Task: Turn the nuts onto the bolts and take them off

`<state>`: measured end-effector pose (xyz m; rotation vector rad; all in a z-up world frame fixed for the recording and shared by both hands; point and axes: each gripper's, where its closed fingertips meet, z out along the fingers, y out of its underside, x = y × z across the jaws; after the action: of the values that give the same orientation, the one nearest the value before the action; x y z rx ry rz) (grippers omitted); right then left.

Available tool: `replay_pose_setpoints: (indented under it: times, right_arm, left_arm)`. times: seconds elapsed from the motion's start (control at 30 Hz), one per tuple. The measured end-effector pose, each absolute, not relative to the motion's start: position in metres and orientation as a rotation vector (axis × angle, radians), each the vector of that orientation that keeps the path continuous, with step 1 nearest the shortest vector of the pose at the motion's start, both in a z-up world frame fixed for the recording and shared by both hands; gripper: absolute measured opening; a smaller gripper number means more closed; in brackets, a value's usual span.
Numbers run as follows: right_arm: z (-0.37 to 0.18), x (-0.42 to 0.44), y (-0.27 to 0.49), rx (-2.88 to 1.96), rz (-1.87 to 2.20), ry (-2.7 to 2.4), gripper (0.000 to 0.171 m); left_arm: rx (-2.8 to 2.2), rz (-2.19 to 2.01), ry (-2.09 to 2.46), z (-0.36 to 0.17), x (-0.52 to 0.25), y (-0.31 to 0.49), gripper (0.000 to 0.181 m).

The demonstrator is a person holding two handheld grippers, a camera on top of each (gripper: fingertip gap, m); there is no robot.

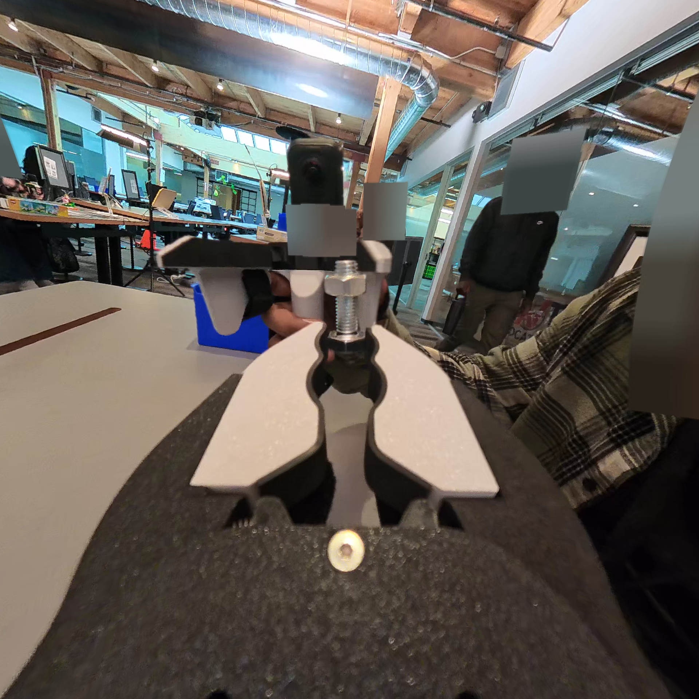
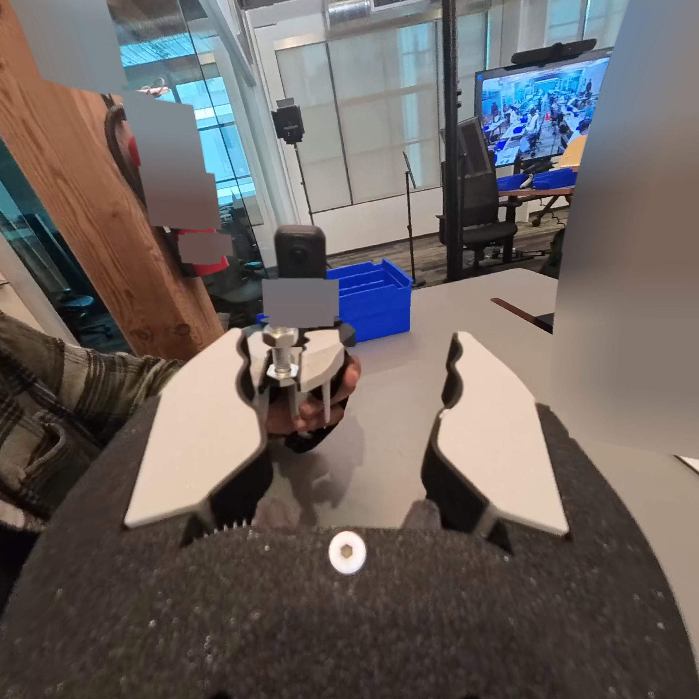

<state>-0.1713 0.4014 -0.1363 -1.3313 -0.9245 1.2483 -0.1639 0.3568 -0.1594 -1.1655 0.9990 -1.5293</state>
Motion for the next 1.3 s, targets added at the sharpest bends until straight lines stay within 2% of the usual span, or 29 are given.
replay_pose_setpoints:
  times: [0.3, 0.47, 0.8, 0.83, 1.3]
  right_arm:
    - [-0.135, -0.167, 0.407, -1.34, 1.302, -0.875, 0.098]
    - [-0.145, -0.177, 0.407, -1.392, 1.294, -0.905, 0.106]
    - [-0.146, -0.178, 0.408, -1.411, 1.293, -0.893, 0.113]
    - [-0.147, -0.171, 0.414, -1.42, 1.286, -0.86, 0.109]
    - [-0.137, -0.17, 0.406, -1.364, 1.342, -0.873, 0.11]
  left_arm:
    - [-1.141, -1.55, 1.004, -0.156, -0.165, 0.353, 0.018]
    - [-1.137, -1.554, 1.017, -0.157, -0.164, 0.351, 0.018]
    - [-1.128, -1.56, 1.023, -0.156, -0.164, 0.349, 0.018]
    - [-1.123, -1.559, 1.021, -0.155, -0.165, 0.349, 0.018]
    - [-1.119, -1.556, 1.021, -0.153, -0.166, 0.35, 0.018]
